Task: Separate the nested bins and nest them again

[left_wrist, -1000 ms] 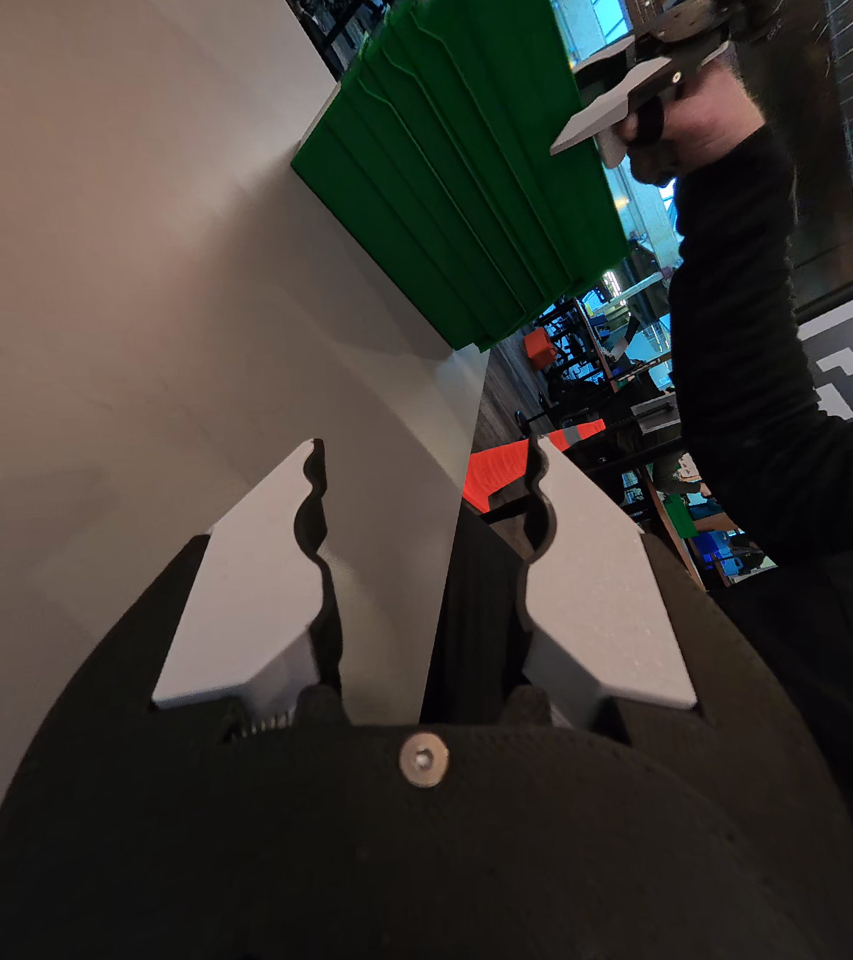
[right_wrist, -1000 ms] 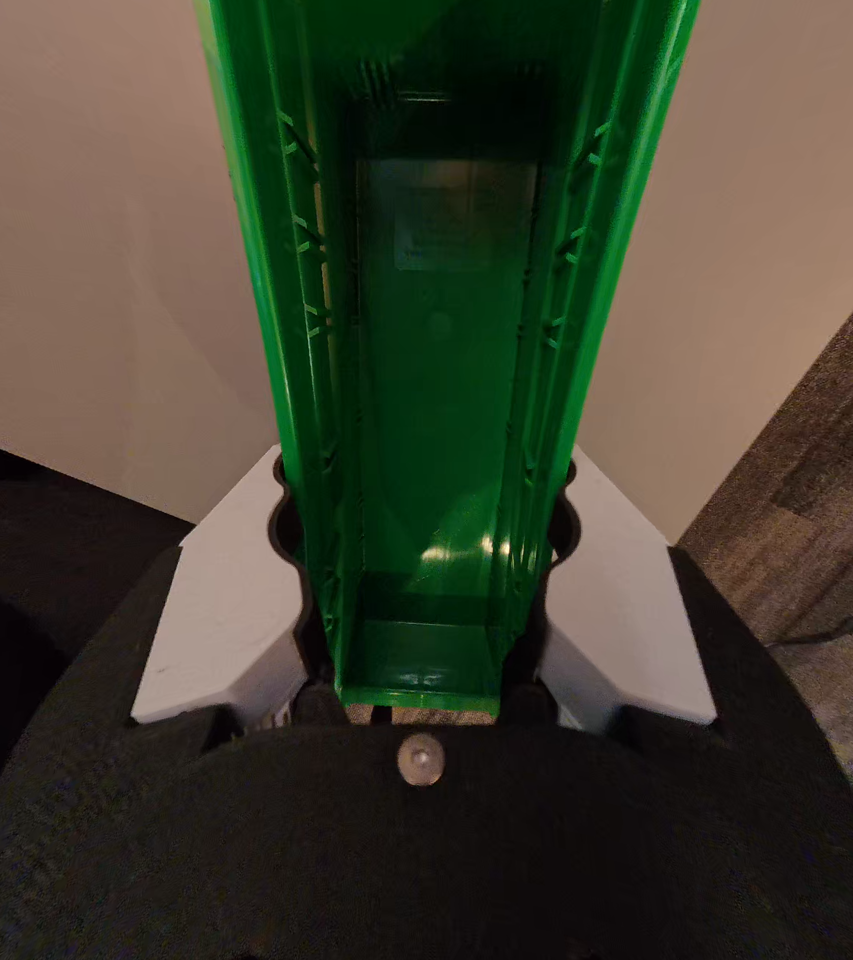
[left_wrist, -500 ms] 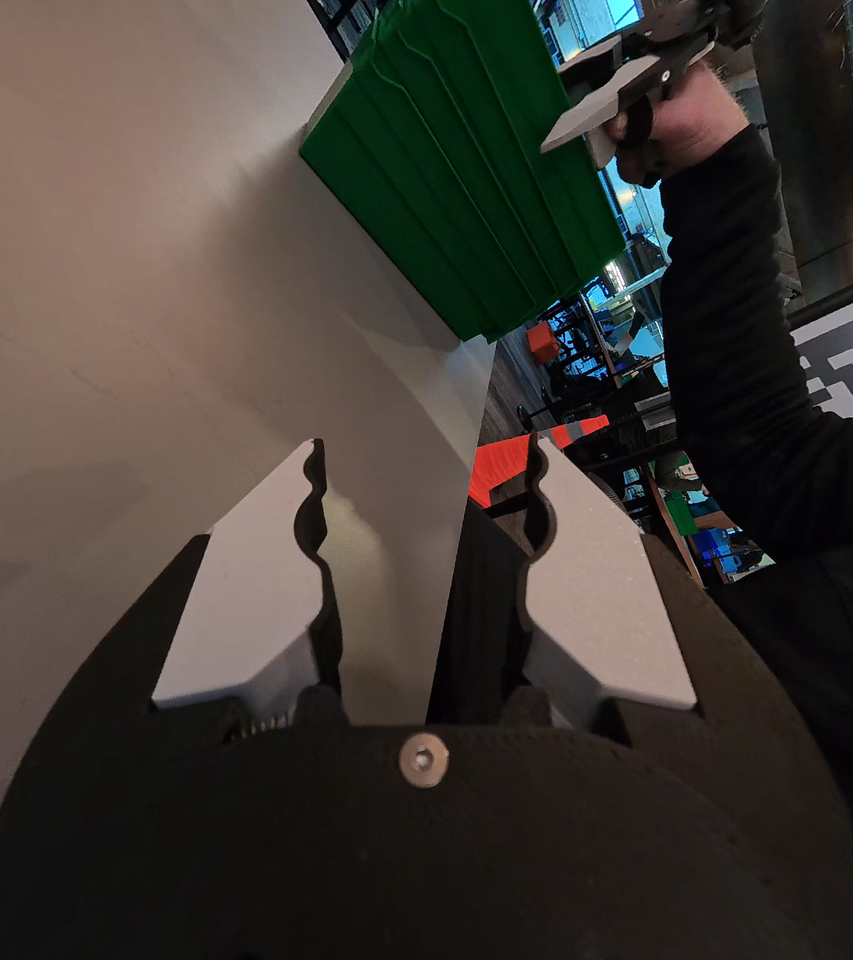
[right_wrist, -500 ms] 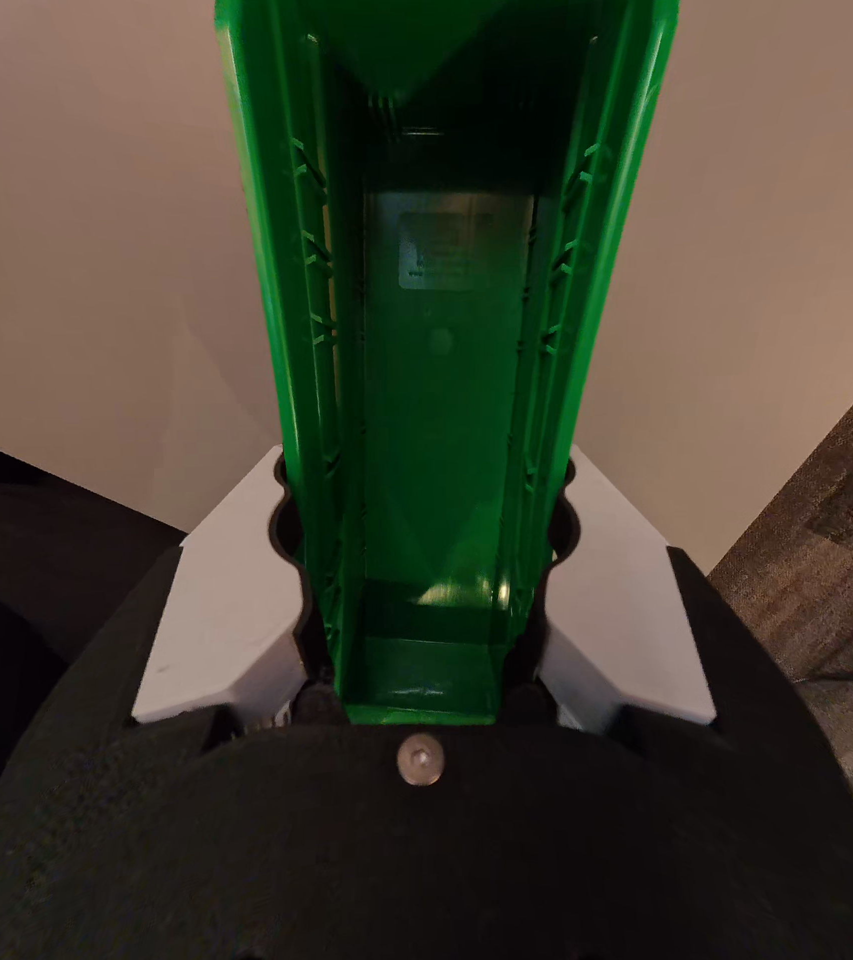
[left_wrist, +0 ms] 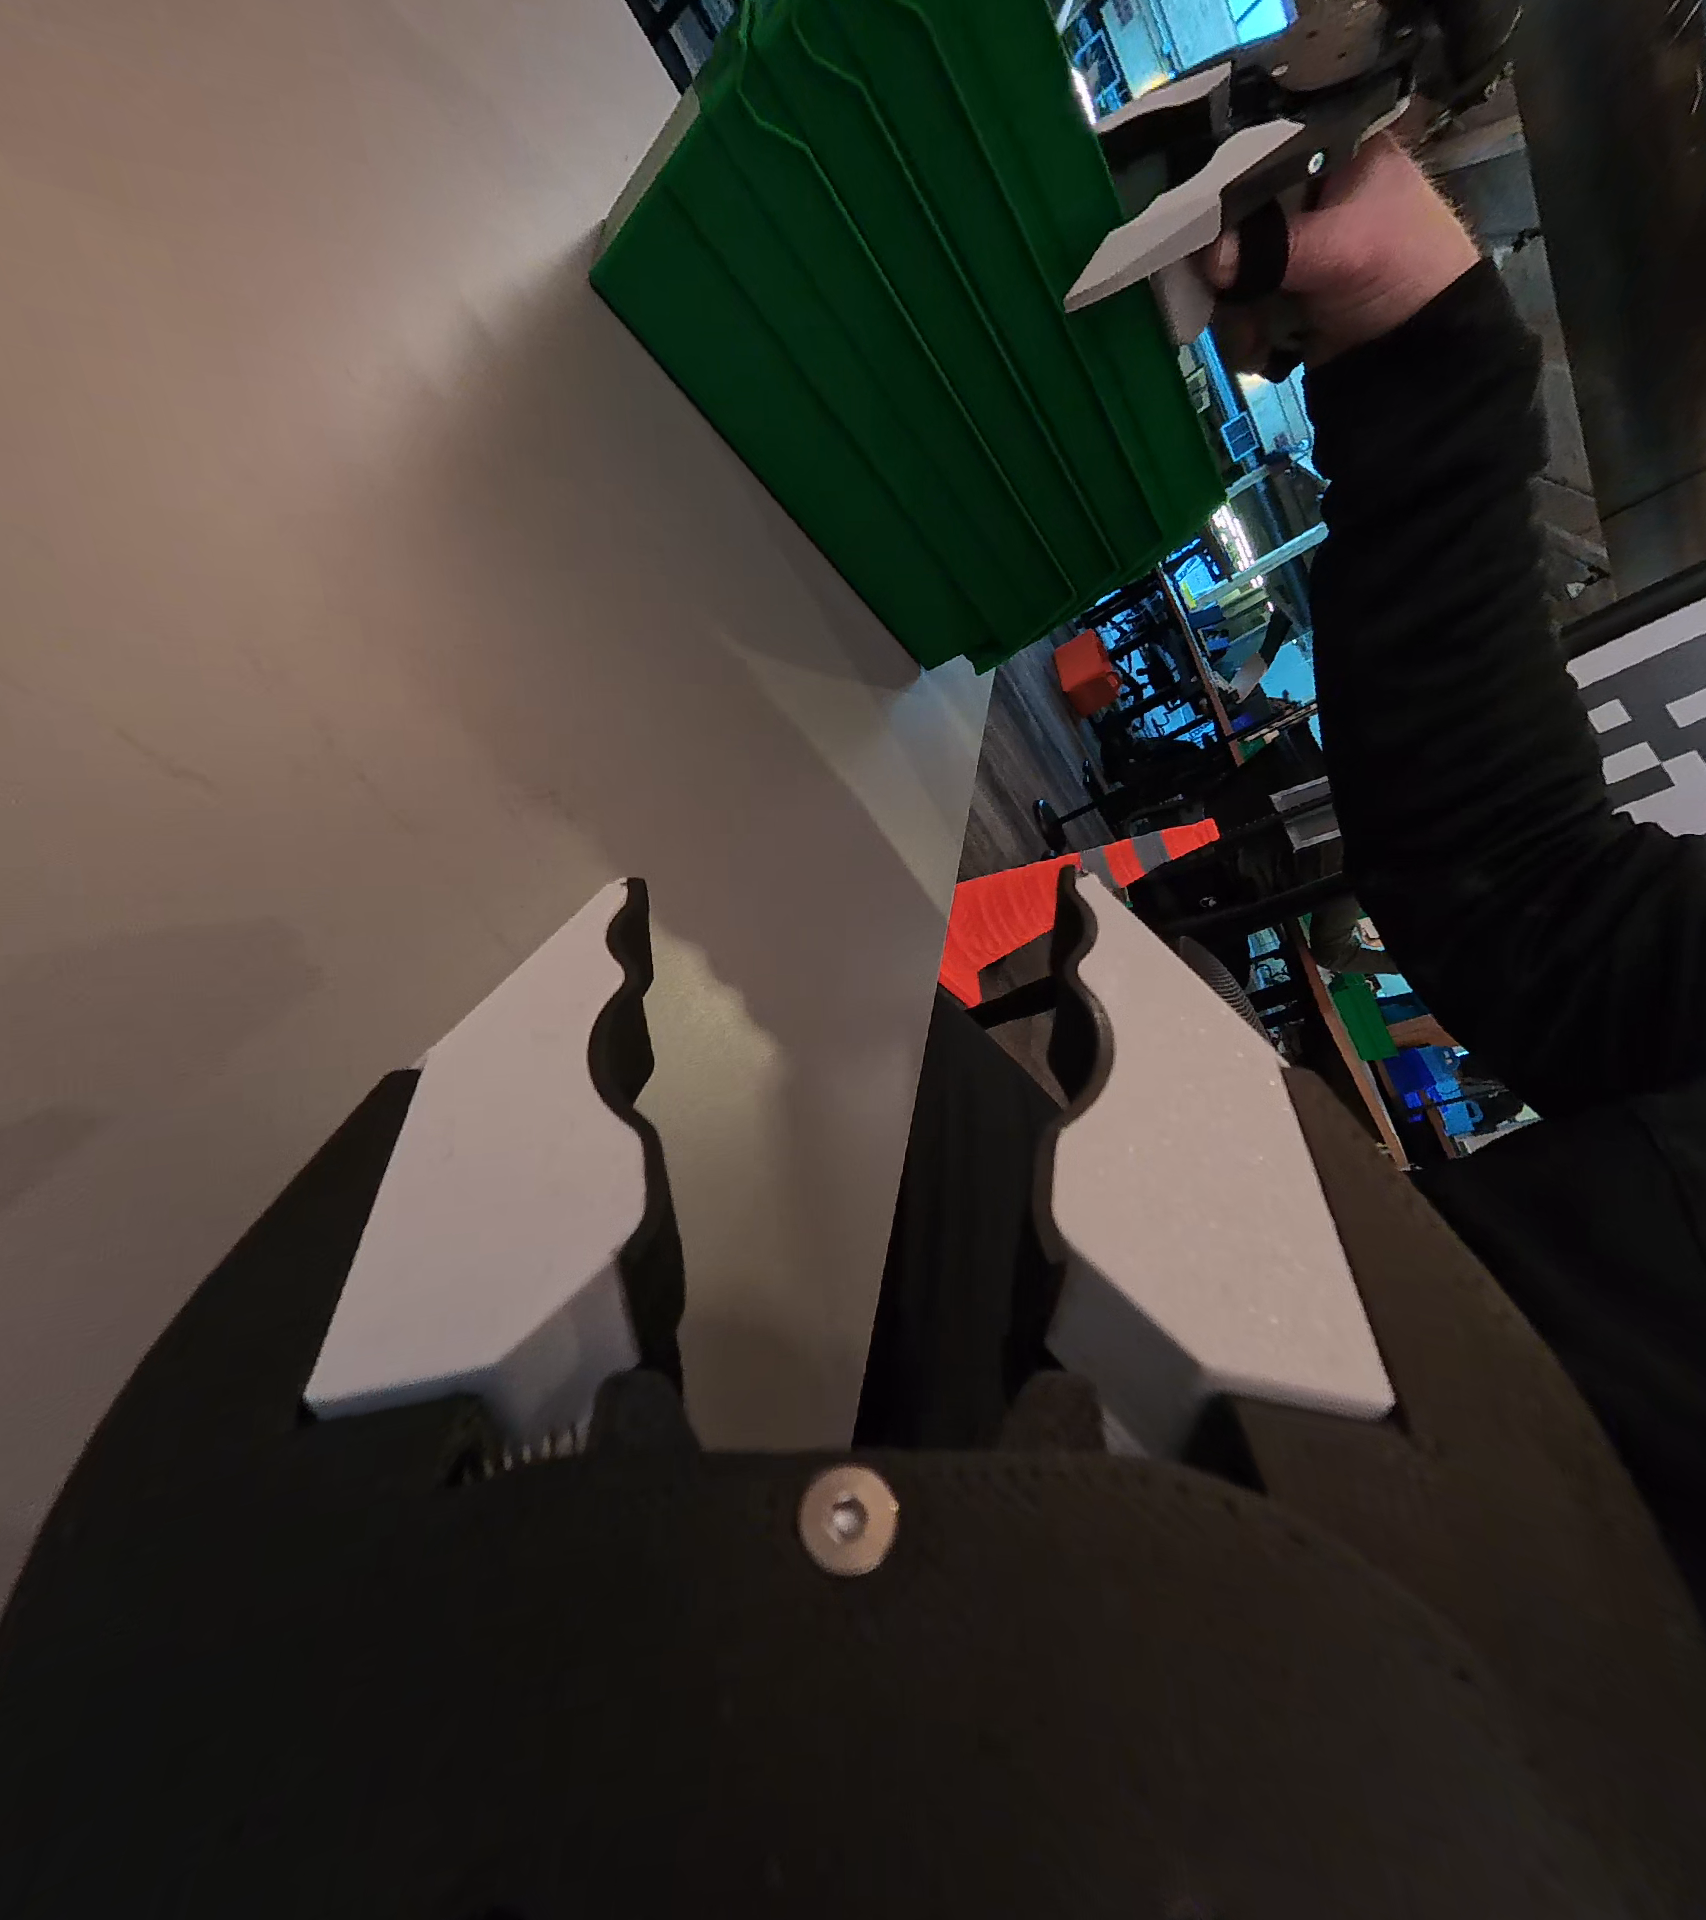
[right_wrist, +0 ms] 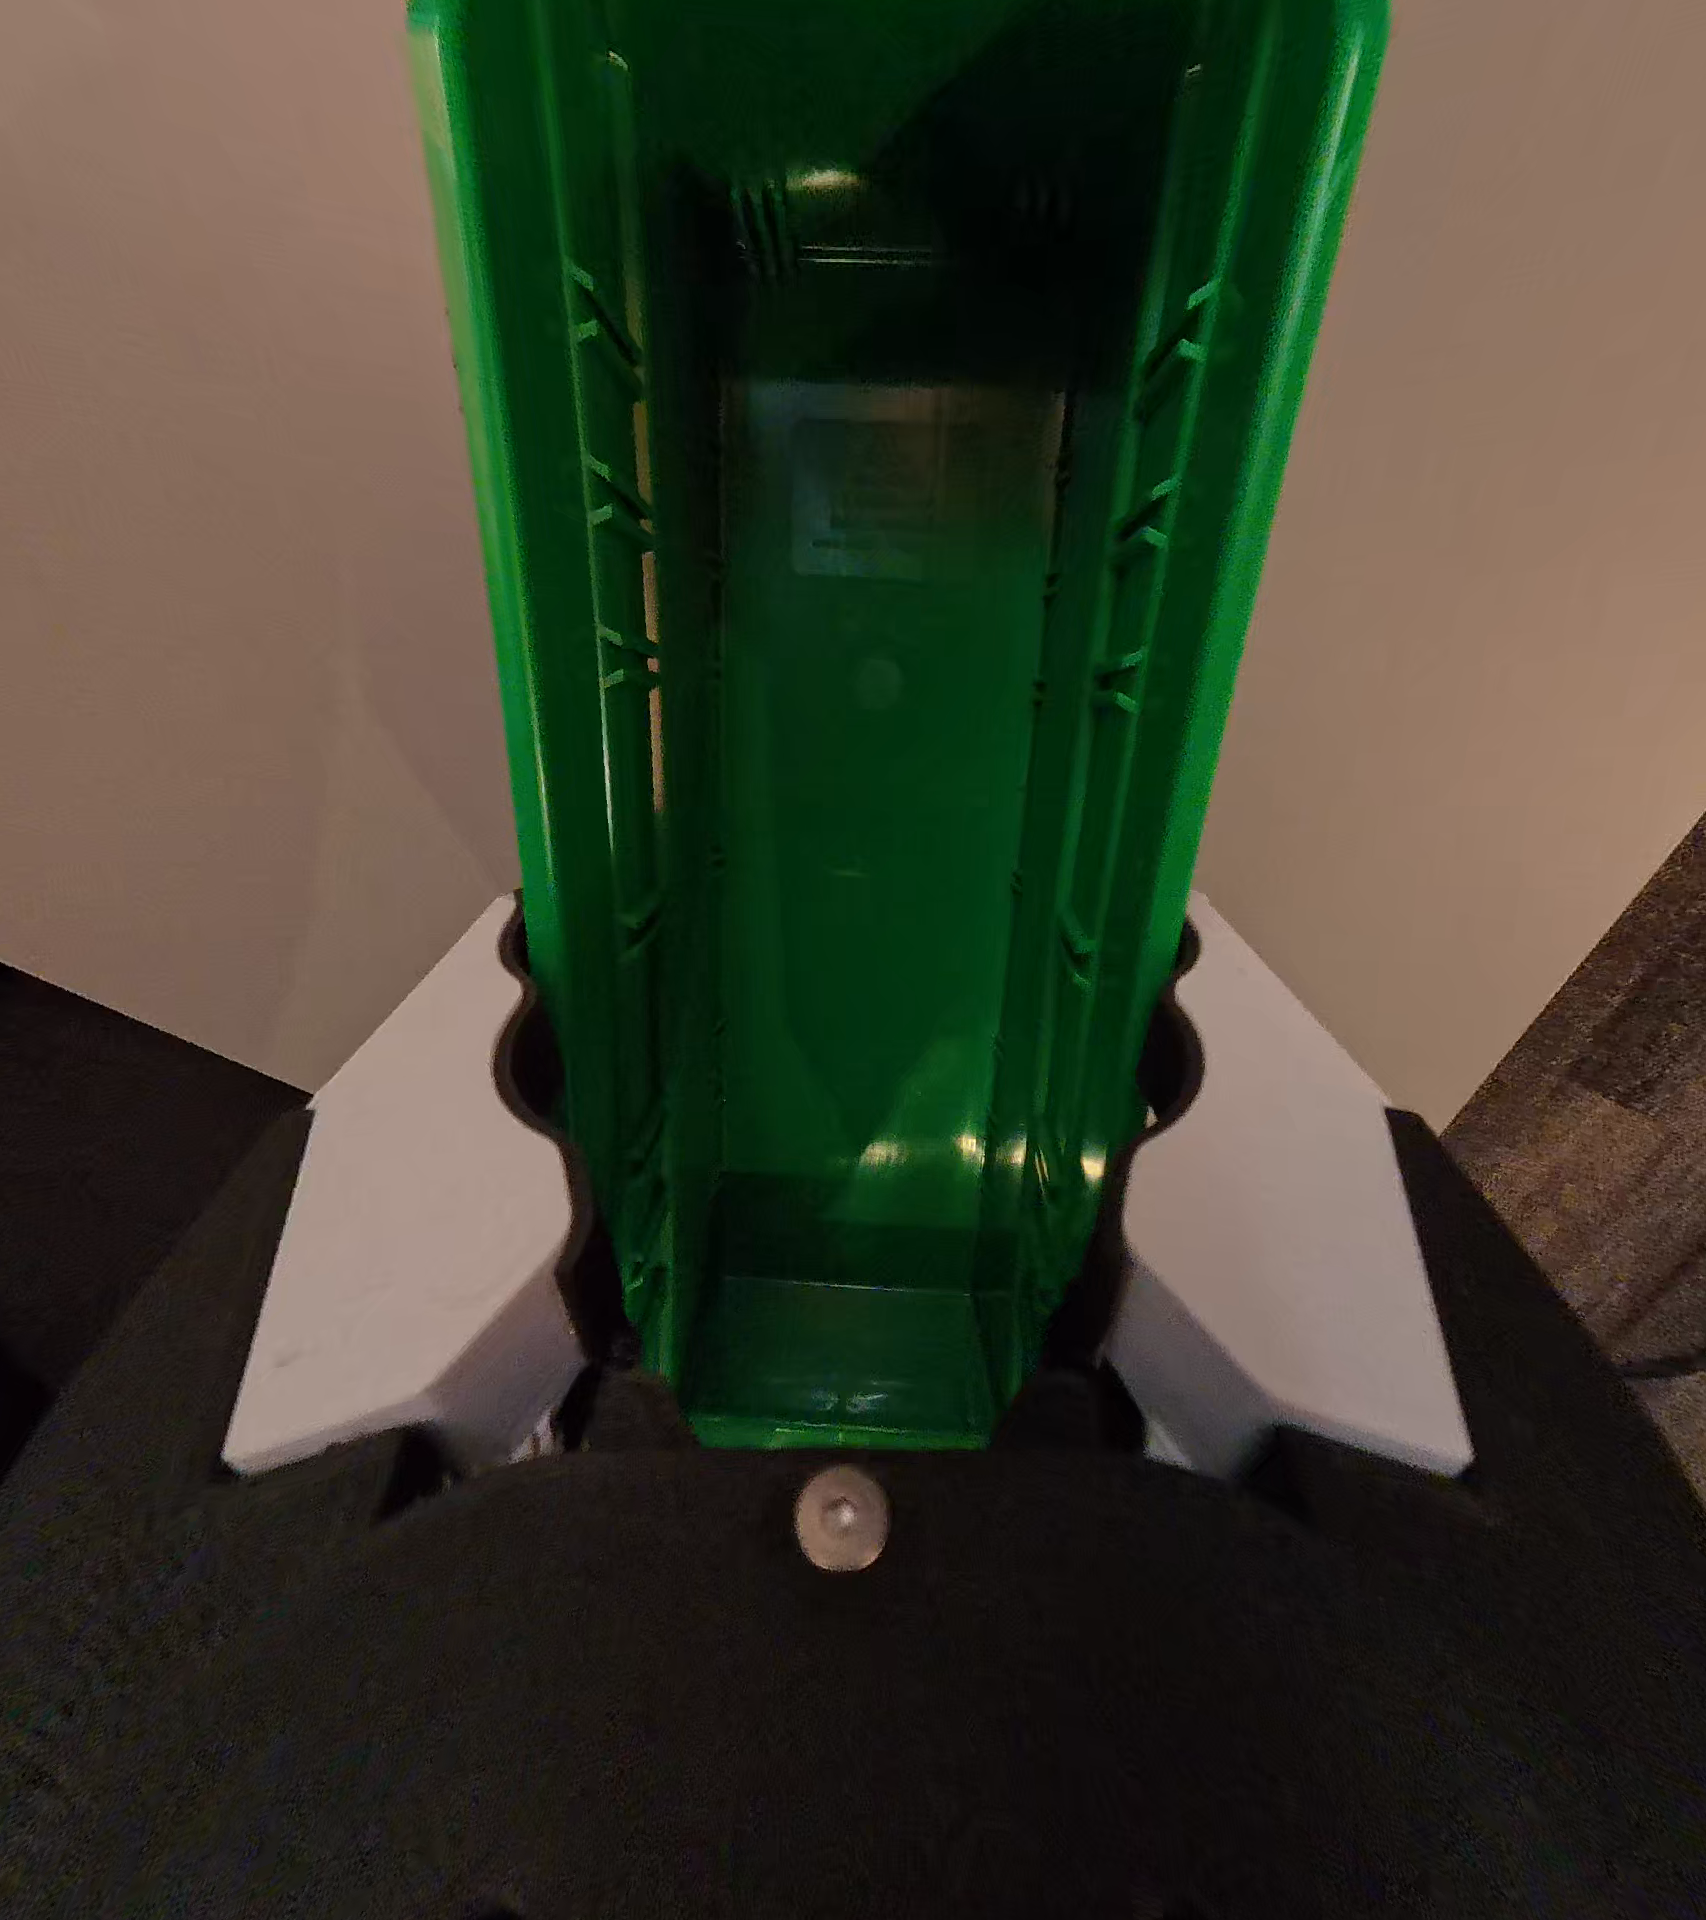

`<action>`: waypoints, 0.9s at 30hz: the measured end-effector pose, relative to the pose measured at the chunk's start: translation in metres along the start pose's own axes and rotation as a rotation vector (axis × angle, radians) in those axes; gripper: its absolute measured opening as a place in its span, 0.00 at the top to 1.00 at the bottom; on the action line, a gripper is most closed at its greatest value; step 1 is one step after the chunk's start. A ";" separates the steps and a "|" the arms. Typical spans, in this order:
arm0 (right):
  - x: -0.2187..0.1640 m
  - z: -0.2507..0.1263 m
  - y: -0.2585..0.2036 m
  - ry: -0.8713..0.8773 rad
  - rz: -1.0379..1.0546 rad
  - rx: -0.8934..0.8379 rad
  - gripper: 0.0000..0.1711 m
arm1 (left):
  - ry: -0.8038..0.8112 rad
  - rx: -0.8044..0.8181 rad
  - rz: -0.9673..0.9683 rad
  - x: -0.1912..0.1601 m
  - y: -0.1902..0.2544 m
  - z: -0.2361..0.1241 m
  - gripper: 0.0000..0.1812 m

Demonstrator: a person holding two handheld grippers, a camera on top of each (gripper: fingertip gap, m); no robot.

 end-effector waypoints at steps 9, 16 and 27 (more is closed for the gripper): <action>0.007 -0.020 0.002 0.056 -0.020 -0.015 0.27 | 0.006 0.002 0.002 0.001 0.001 -0.003 0.58; -0.016 -0.023 0.035 0.079 0.062 0.147 0.33 | 0.007 0.006 0.007 0.001 0.001 -0.003 0.58; -0.051 0.019 0.046 -0.006 -0.100 0.113 0.94 | -0.023 0.006 0.001 -0.005 0.000 0.009 0.57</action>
Point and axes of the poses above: each gripper's, where its closed fingertips meet, z out along the fingers, x out of its top, y = z × x across the jaws, the point moved 5 cm from there along -z, back along the fingers, and after that the axes turned 5 degrees about -z, right-handed, at the moved point
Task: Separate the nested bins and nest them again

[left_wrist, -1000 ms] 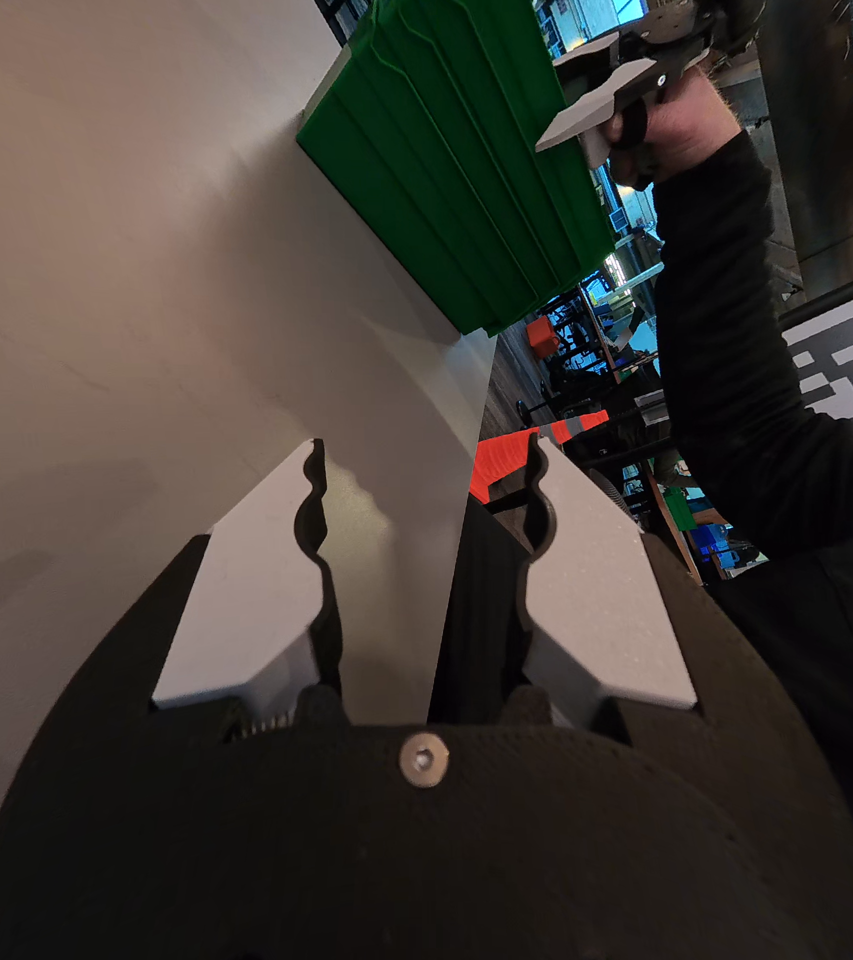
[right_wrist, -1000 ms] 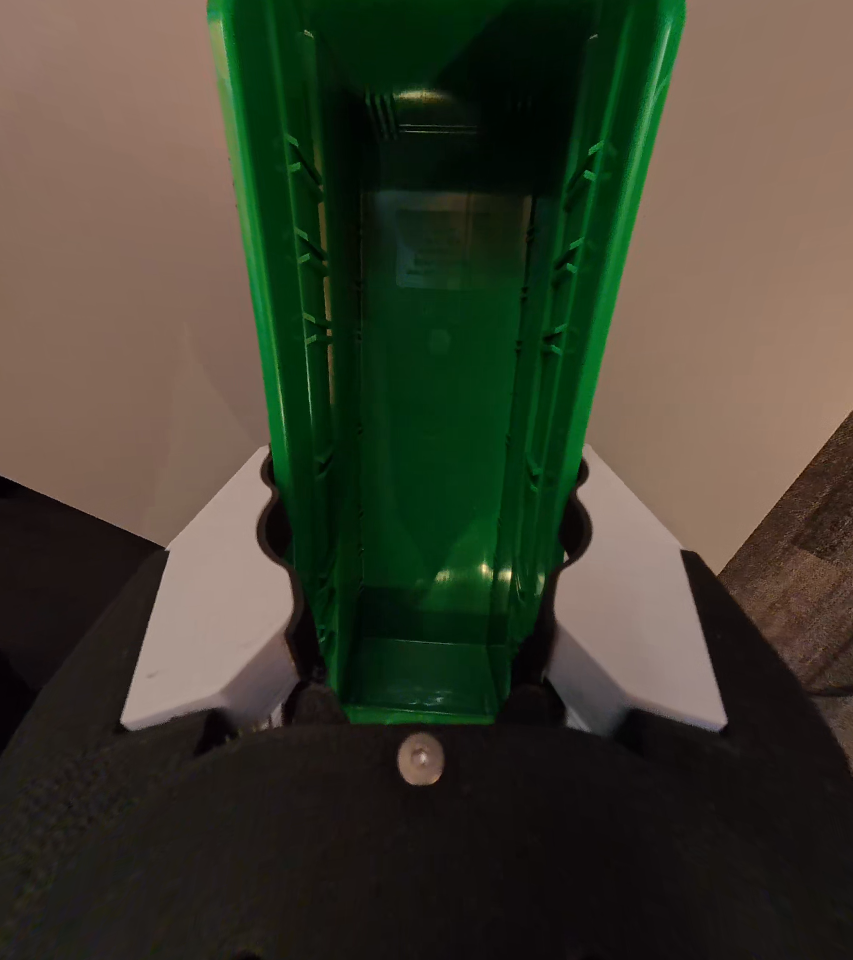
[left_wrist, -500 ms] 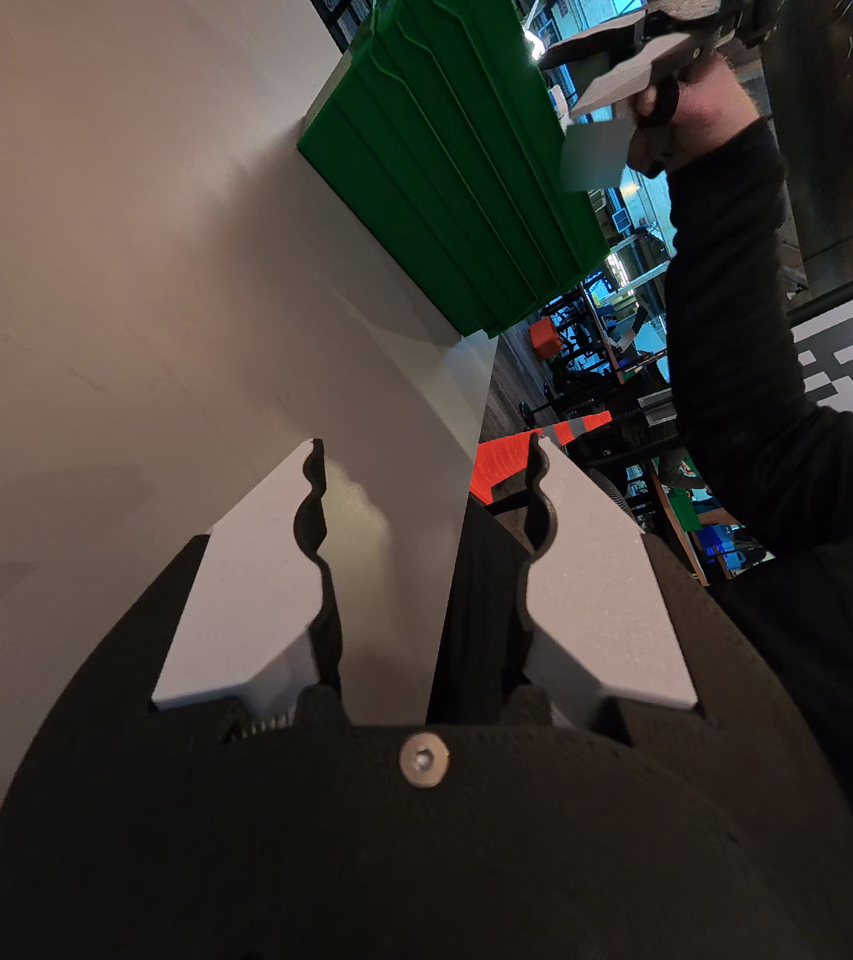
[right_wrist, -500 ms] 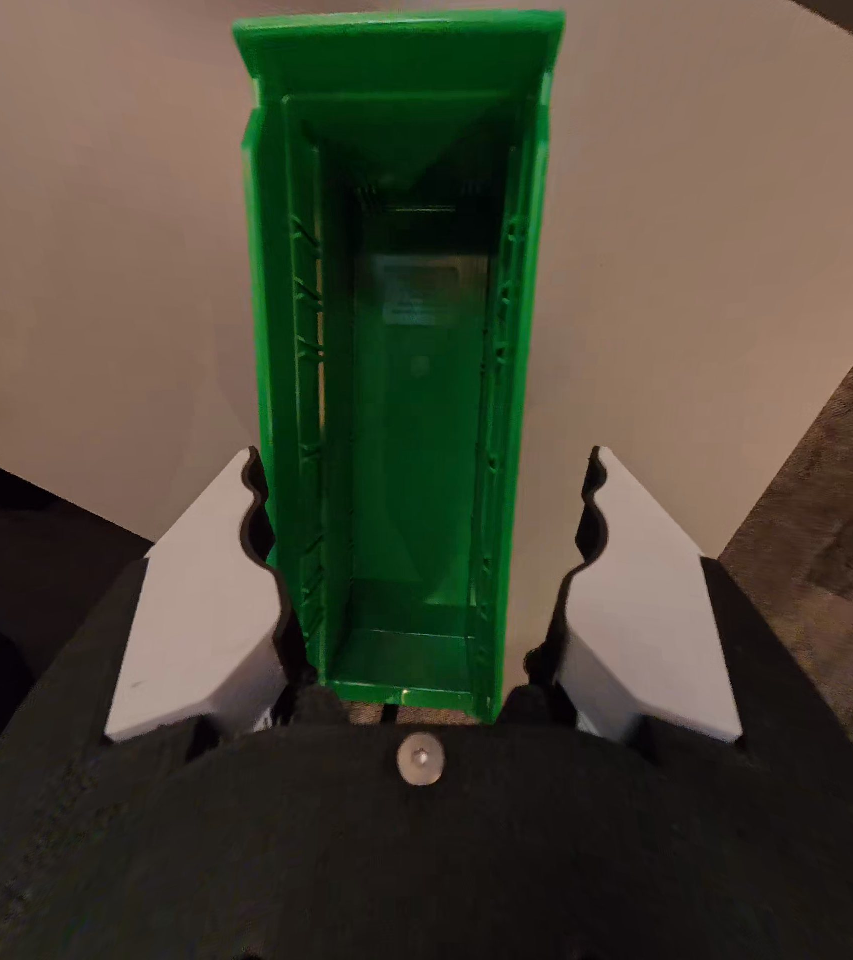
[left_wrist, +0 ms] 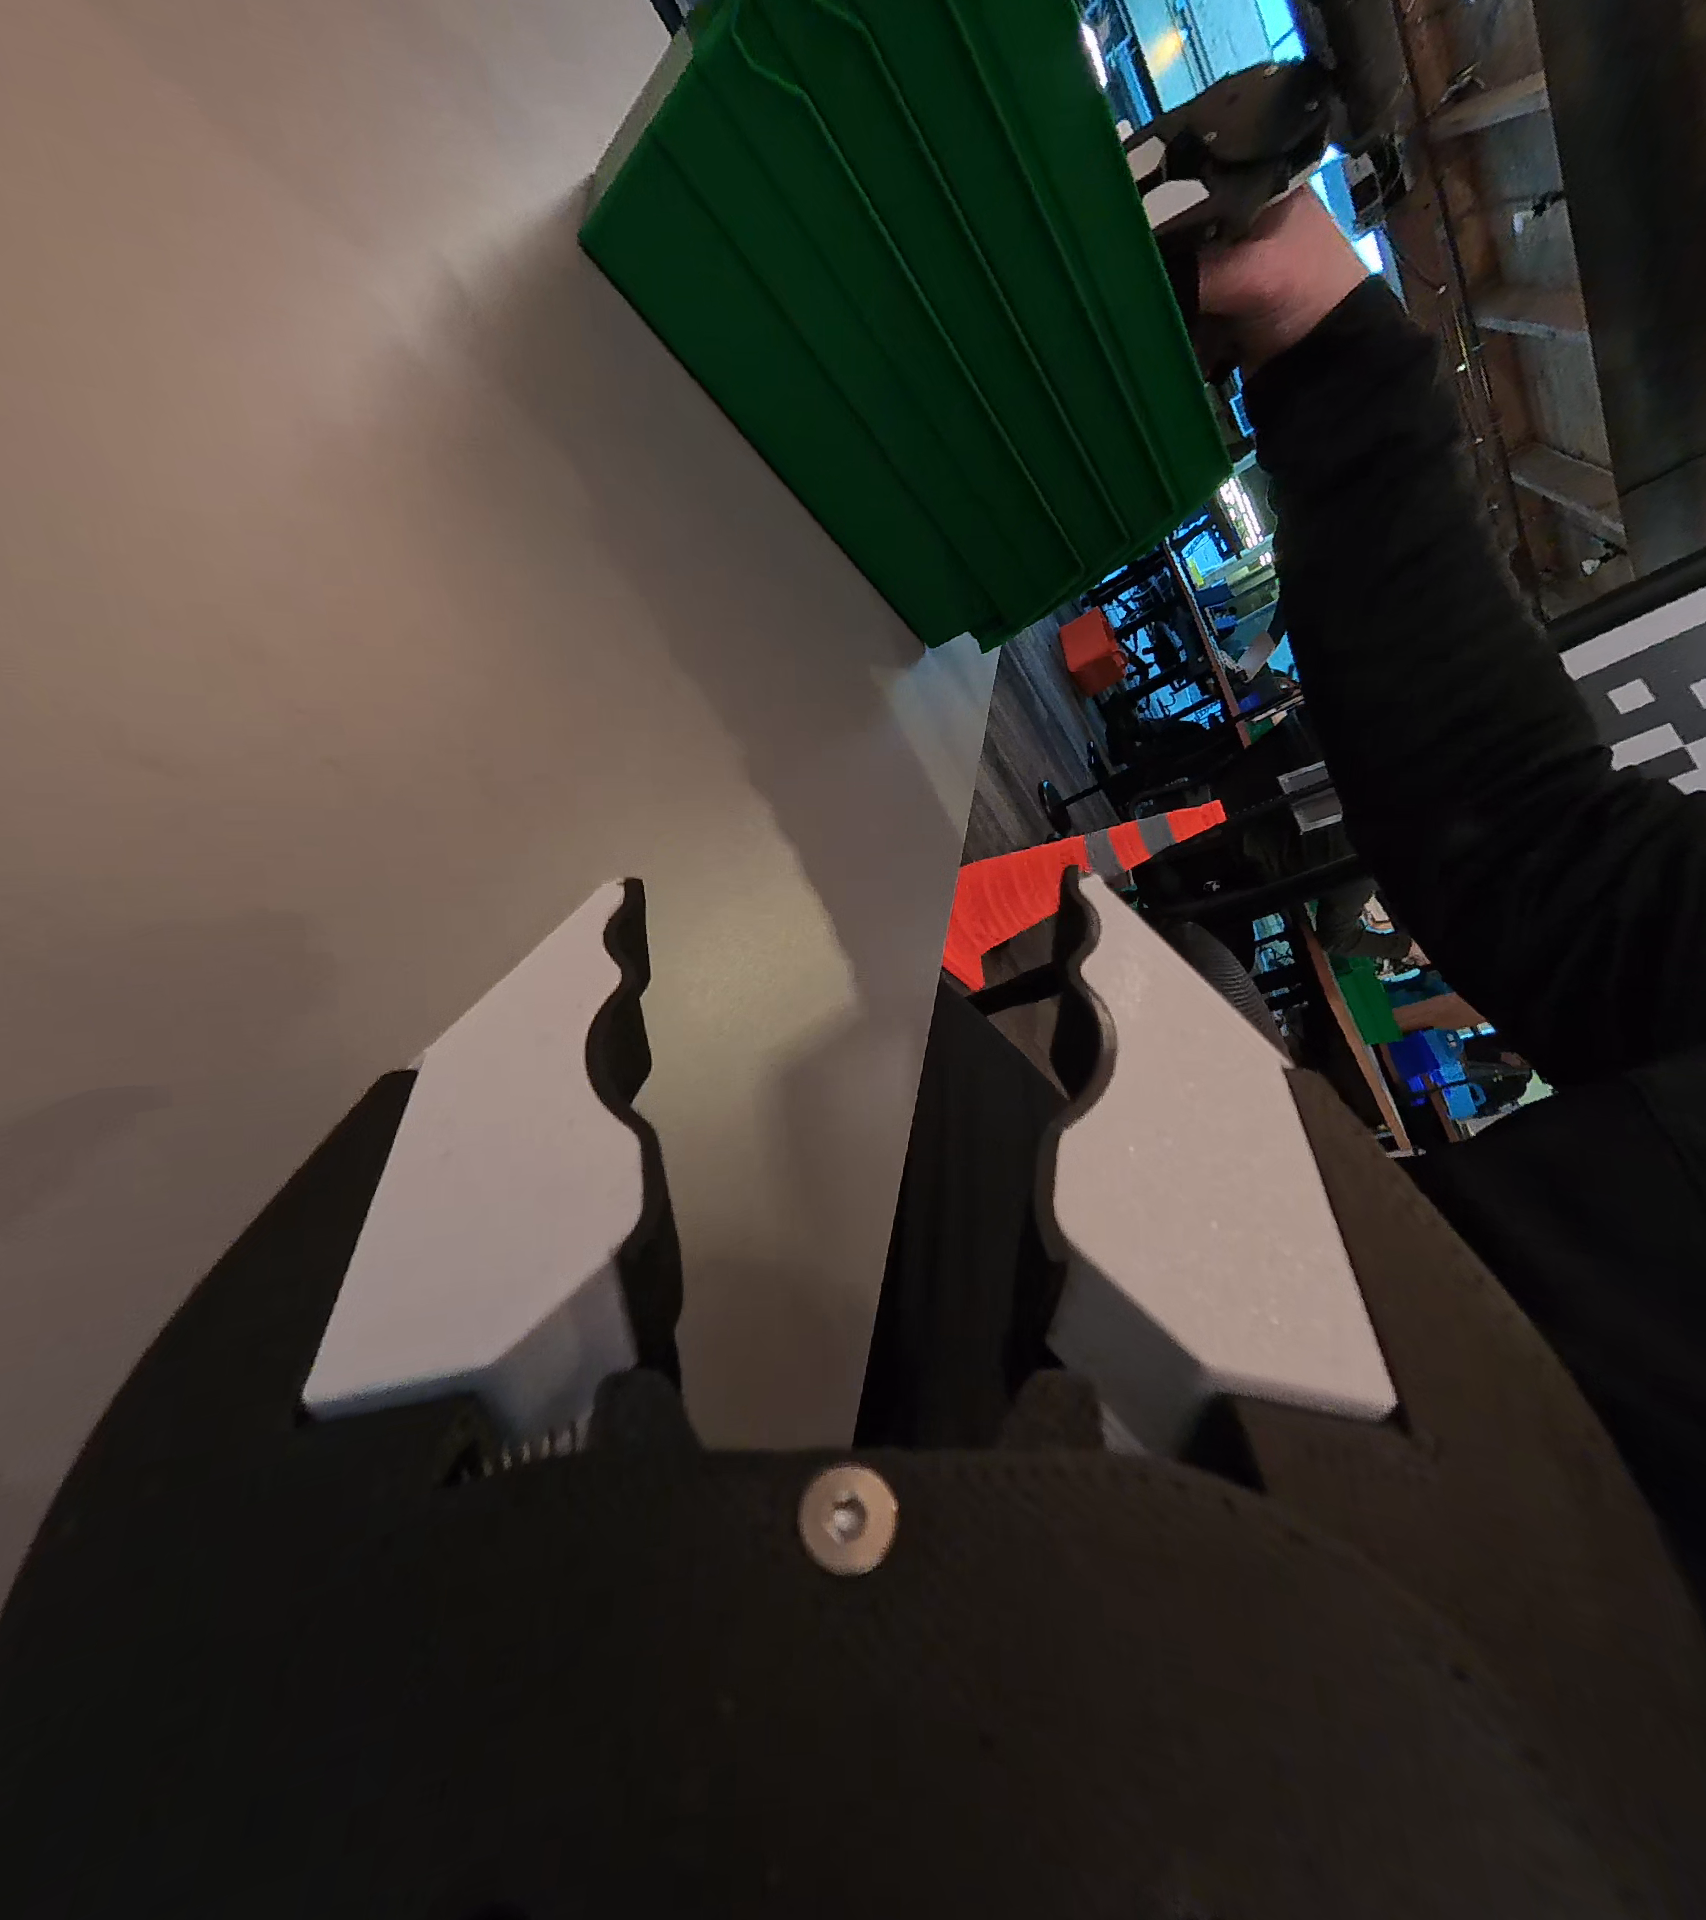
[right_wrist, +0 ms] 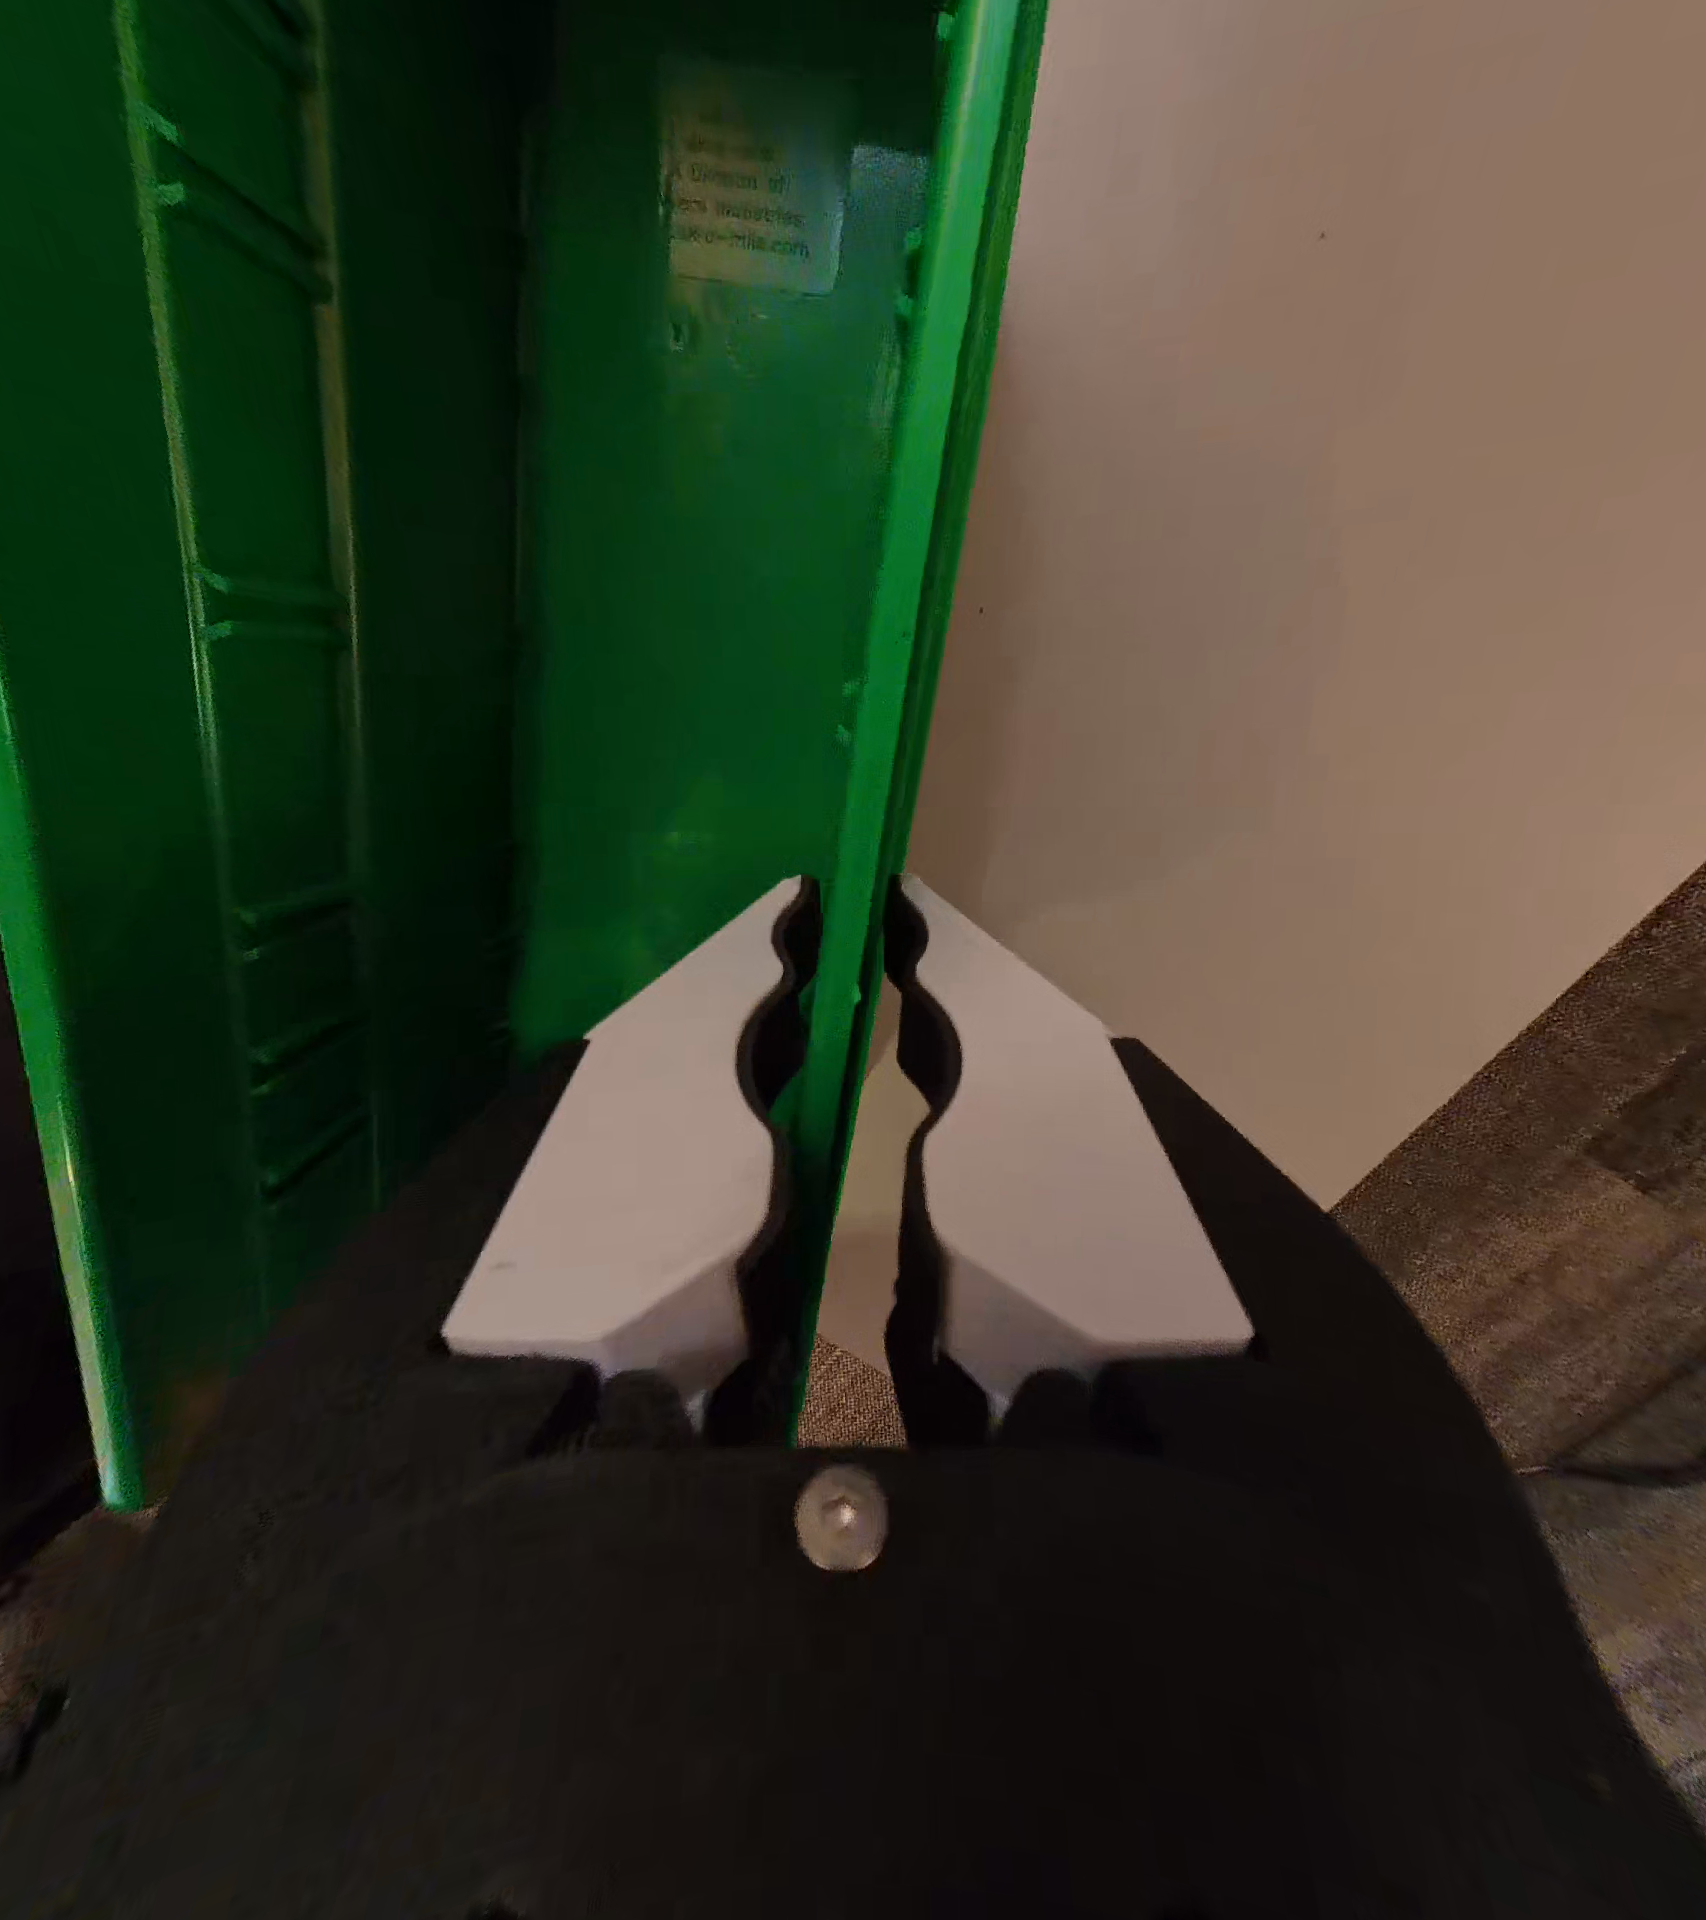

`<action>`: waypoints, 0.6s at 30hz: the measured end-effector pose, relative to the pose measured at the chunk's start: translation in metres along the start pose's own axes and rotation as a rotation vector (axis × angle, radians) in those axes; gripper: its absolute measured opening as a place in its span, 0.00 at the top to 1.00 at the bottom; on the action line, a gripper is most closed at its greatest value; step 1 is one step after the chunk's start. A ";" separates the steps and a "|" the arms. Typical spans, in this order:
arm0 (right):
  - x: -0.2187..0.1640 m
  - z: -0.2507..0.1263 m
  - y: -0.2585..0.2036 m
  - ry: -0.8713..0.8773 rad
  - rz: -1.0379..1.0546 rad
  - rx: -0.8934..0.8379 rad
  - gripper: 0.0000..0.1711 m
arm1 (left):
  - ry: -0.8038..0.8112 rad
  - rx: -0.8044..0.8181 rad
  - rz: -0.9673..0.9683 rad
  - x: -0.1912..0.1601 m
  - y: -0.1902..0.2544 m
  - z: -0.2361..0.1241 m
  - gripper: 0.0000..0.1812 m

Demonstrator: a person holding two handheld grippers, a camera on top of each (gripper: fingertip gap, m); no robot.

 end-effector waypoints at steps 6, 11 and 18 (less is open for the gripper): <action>0.009 0.004 -0.012 0.024 0.096 0.059 0.95 | -0.015 0.006 0.011 -0.001 0.002 0.004 0.57; 0.030 0.013 -0.041 0.032 0.173 0.072 0.94 | -0.014 0.000 0.020 0.000 0.006 0.004 0.57; 0.087 0.034 -0.129 0.128 0.150 0.314 0.71 | -0.027 -0.018 0.078 0.004 0.028 0.010 0.56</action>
Point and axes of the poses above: each gripper's, where its closed fingertips meet, z out along the fingers, x out of its top, y = z × x across the jaws, the point moved 5 cm from there along -z, back along the fingers, and after that the axes turned 5 degrees about -z, right-handed, at the moved point
